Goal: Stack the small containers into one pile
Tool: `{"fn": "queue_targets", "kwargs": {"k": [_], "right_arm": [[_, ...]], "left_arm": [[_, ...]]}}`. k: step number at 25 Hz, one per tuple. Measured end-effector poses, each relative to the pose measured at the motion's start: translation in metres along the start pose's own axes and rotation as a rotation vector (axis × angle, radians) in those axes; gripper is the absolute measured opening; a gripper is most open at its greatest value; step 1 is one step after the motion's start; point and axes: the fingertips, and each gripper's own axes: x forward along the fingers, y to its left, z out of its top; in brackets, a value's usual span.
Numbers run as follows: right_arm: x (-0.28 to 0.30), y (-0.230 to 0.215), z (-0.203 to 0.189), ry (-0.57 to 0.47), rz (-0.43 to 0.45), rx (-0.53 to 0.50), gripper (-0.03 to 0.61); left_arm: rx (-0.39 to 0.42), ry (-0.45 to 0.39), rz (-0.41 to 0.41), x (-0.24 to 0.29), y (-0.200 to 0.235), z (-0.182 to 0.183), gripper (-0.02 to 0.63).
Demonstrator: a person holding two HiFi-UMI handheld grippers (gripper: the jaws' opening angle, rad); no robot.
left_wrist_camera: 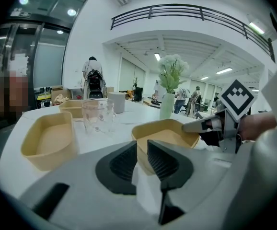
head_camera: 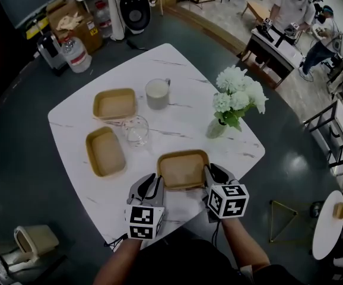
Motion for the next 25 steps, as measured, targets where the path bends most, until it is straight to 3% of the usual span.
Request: {"fn": "queue_targets", "kwargs": {"k": [11, 25], "right_arm": [[0.007, -0.004, 0.003, 0.019, -0.076, -0.006, 0.015], [0.005, 0.020, 0.009, 0.017, 0.049, -0.005, 0.012]], "left_arm": [[0.016, -0.007, -0.006, 0.004, 0.001, 0.002, 0.077], [-0.017, -0.042, 0.036, -0.024, 0.017, 0.001, 0.072]]}}
